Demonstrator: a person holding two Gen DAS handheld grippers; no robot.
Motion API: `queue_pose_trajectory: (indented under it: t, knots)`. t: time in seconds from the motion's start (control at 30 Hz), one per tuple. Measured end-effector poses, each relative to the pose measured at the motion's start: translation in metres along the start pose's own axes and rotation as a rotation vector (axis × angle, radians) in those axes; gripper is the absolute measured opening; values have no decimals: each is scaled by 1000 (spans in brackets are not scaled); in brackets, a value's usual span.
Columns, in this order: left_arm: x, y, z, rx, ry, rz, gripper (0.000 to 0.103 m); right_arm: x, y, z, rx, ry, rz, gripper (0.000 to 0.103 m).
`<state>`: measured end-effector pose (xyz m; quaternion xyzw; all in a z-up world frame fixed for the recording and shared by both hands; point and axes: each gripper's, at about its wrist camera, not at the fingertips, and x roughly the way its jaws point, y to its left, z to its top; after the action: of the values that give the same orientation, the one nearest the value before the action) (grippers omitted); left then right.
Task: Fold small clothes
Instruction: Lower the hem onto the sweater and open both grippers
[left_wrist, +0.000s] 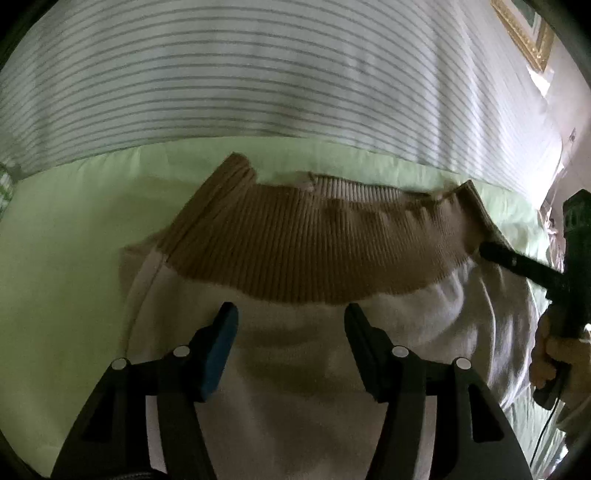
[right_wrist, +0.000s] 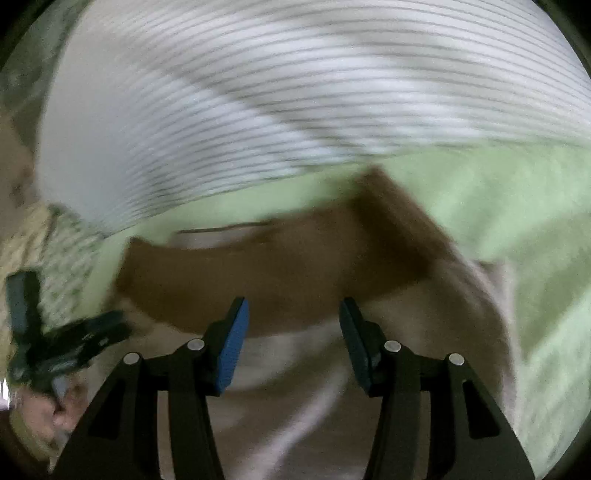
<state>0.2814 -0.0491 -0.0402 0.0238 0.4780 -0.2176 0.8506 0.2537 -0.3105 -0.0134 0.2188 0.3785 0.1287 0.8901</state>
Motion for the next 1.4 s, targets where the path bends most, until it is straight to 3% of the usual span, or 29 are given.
queue_pose_trajectory:
  t: [0.07,0.13,0.17,0.27,0.33,0.4,0.53,0.6,0.67,0.73,0.8,0.83,1.0,1.07,1.13,1.17,1.23,1.27,1.37,1.4]
  knots:
    - [8,-1,5,28,6,37,61,16,20,2,-92,59,28,52]
    - [18,0,13,66,0,156,61,32,35,2,-185,97,23,52]
    - [22,9,18,47,-6,179,60,42,41,1,-233,116,9,52]
    - [26,41,27,-52,-9,140,60,58,30,10,-270,116,-63,52]
    - [28,55,29,-88,-15,127,58,59,9,18,-214,67,-134,52]
    - [31,66,29,-118,-12,113,52,51,-25,26,-79,-6,-177,52]
    - [29,81,25,-176,-26,70,48,23,-98,25,312,-153,-87,49]
    - [22,91,24,-213,-29,43,47,10,-111,20,387,-184,-89,51]
    - [11,95,21,-238,-35,27,47,-2,-111,18,380,-179,-121,51]
    - [-4,92,16,-233,-45,38,51,-17,-107,13,369,-179,-100,51]
    - [-25,84,4,-221,-65,57,63,-35,-93,4,329,-173,-55,51]
    - [-34,79,-3,-212,-73,54,63,-40,-84,-1,297,-163,-40,51]
    - [-69,48,-65,-212,-53,21,65,-58,-28,-47,134,-73,37,51]
    - [-67,40,-85,-190,-19,40,66,-51,-8,-65,48,13,2,51]
    - [-55,43,-103,-186,30,121,66,-46,-12,-85,-13,69,-122,51]
    - [-55,54,-111,-200,45,148,66,-55,-27,-95,-8,75,-185,49]
    - [-54,72,-122,-257,63,161,71,-68,-44,-104,39,39,-206,36]
    - [-55,79,-126,-288,68,172,74,-78,-52,-104,61,23,-226,35]
    - [-64,98,-136,-364,65,158,74,-99,-61,-112,100,7,-417,39]
    - [-69,101,-137,-380,60,160,74,-106,-61,-110,143,4,-399,40]
